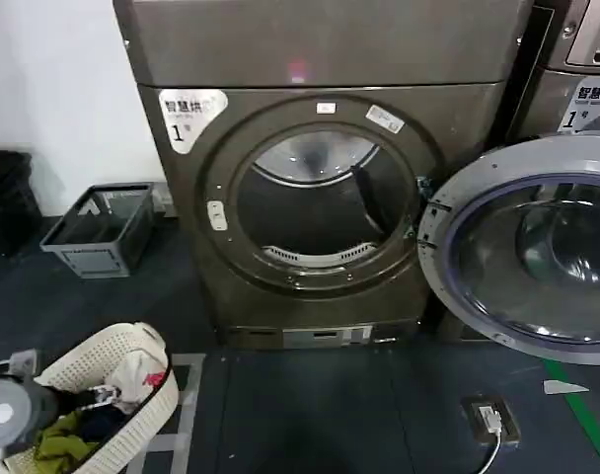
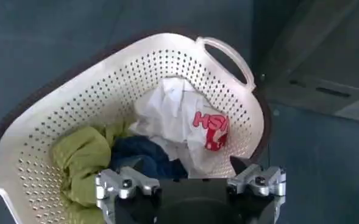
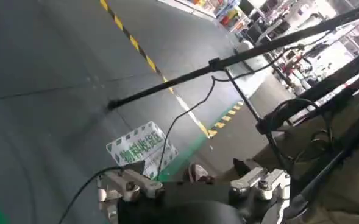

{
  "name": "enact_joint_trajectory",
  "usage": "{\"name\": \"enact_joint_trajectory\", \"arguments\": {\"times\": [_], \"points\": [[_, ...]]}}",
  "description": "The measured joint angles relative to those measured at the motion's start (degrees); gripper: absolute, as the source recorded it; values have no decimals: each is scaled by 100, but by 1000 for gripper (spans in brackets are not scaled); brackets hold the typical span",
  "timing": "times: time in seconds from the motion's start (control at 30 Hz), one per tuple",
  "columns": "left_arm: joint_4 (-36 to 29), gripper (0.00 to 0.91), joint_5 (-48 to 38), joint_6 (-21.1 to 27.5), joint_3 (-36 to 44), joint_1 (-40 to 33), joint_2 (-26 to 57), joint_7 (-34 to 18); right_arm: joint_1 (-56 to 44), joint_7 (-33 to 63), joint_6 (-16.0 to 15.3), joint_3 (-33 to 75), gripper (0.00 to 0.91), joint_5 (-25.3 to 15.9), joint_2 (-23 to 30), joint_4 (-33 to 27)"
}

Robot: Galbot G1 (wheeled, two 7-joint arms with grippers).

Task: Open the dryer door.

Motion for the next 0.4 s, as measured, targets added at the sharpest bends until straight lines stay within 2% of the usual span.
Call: {"name": "enact_joint_trajectory", "arguments": {"times": [0.4], "points": [[-20, 907, -1, 0, -1, 34, -5, 6, 2, -51, 44, -1, 907, 5, -12, 15]]}}
